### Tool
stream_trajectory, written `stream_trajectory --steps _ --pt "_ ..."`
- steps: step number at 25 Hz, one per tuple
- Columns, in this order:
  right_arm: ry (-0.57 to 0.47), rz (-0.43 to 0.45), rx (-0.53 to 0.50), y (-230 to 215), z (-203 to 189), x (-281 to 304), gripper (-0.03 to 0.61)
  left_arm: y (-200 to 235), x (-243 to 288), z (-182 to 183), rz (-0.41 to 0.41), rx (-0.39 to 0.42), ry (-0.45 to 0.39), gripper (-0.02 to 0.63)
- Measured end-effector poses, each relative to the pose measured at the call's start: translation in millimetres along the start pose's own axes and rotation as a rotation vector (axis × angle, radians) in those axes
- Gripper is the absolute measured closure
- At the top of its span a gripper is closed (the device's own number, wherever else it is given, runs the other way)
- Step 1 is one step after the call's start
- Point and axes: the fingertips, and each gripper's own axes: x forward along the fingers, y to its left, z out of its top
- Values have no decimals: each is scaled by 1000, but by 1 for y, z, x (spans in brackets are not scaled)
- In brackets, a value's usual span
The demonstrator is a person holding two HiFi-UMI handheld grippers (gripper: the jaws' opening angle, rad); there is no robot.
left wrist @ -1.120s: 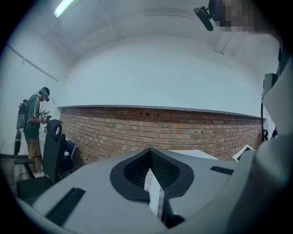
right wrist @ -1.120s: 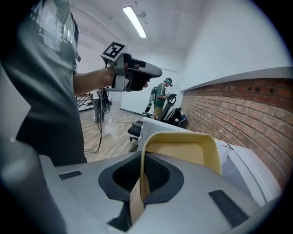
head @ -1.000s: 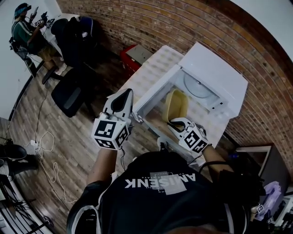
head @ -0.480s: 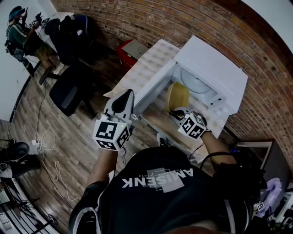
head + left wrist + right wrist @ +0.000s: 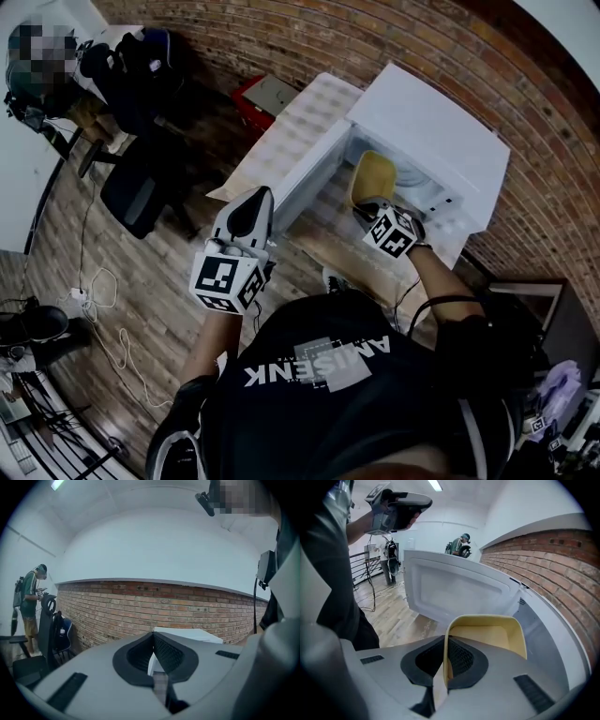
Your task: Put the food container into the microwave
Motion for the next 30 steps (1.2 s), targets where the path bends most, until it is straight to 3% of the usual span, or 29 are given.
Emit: stream_trajectory --steps 17,30 --pt "110 -141 146 -106 -59 49 534 -14 43 -20 -13 6 50 601" --pt "169 -239 205 -156 -84 64 534 -12 45 -27 2 7 73 601"
